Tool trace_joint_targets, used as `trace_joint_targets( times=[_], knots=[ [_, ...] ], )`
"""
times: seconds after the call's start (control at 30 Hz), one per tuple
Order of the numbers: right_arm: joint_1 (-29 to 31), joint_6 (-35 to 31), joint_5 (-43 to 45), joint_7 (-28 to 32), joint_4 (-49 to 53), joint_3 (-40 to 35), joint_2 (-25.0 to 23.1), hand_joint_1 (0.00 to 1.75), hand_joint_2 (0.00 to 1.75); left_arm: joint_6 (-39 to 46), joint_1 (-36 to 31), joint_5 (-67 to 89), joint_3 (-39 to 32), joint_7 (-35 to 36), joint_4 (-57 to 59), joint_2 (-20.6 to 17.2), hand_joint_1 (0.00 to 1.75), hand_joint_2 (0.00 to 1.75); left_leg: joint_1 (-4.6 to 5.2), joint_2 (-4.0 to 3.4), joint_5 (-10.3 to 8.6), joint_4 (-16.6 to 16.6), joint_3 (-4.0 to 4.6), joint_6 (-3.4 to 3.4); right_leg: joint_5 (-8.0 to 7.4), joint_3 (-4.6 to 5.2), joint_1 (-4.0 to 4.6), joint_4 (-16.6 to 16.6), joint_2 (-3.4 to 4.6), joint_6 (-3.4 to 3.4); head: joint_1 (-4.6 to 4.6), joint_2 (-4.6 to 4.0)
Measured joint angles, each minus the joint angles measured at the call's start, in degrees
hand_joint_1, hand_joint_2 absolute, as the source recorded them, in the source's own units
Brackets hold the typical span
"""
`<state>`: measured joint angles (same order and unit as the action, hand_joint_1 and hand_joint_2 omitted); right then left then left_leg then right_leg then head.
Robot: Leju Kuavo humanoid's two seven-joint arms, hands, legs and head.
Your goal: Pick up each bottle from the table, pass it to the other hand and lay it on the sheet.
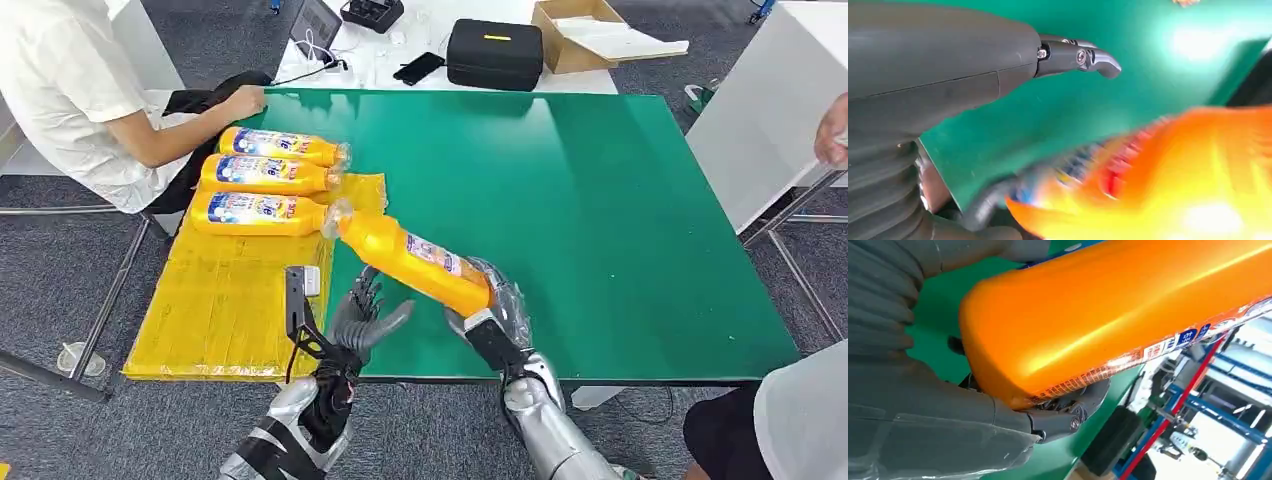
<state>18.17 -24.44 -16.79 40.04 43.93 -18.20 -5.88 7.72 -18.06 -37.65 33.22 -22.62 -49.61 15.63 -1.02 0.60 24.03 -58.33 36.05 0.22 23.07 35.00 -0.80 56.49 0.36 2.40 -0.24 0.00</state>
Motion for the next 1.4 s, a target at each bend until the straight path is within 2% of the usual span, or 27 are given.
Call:
trace_joint_targets(
  times=[0.33,0.73,1.0,1.03,1.07,1.4],
  knots=[
    [-1.2,1.3,1.3,0.0,0.7,-6.1,-1.8,1.75,1.75,-2.9,0.9,-6.3,-2.7,1.3,-6.8,0.1,0.00,1.75,-0.01,0.00,0.00,0.0,0.01,0.00,0.00,0.02,0.00,0.0,0.00,0.00,0.02,0.00],
    [-1.1,1.2,2.7,0.0,0.2,-7.9,-2.0,1.75,1.75,-8.2,1.8,-8.7,-3.2,2.9,-8.6,0.1,0.00,1.75,0.00,0.00,0.00,0.0,0.01,0.00,0.00,0.03,0.00,0.0,0.00,0.00,0.00,0.00],
    [-1.1,1.0,2.9,0.0,0.2,-8.7,-2.0,1.75,1.75,-8.7,2.0,-9.4,-3.2,3.1,-8.6,0.1,0.02,1.75,0.00,0.00,0.00,0.0,0.02,0.00,0.00,0.03,0.00,0.0,0.00,0.00,0.00,0.00],
    [-1.1,1.0,2.9,0.0,0.2,-8.8,-2.0,1.75,1.75,-9.0,2.0,-9.6,-3.2,3.0,-8.5,0.1,0.58,1.75,0.00,0.00,0.00,0.0,0.02,0.00,0.00,0.03,0.00,0.0,0.00,0.00,0.00,0.00],
    [-1.0,1.0,3.0,0.0,0.2,-9.0,-2.1,1.75,1.75,-9.2,2.0,-9.6,-3.2,2.8,-8.2,0.1,1.75,1.75,0.00,0.00,0.00,0.0,0.02,0.00,0.00,0.03,0.00,0.0,0.00,0.00,0.00,0.00],
    [-0.6,4.9,5.6,-0.1,0.2,-10.0,-2.7,1.75,1.75,-7.0,1.2,-5.6,-2.8,-4.9,-5.5,0.6,1.75,1.75,-0.01,-0.01,0.00,0.0,0.01,0.00,0.00,0.04,0.00,0.0,0.00,0.00,-0.02,0.00]
  ],
)
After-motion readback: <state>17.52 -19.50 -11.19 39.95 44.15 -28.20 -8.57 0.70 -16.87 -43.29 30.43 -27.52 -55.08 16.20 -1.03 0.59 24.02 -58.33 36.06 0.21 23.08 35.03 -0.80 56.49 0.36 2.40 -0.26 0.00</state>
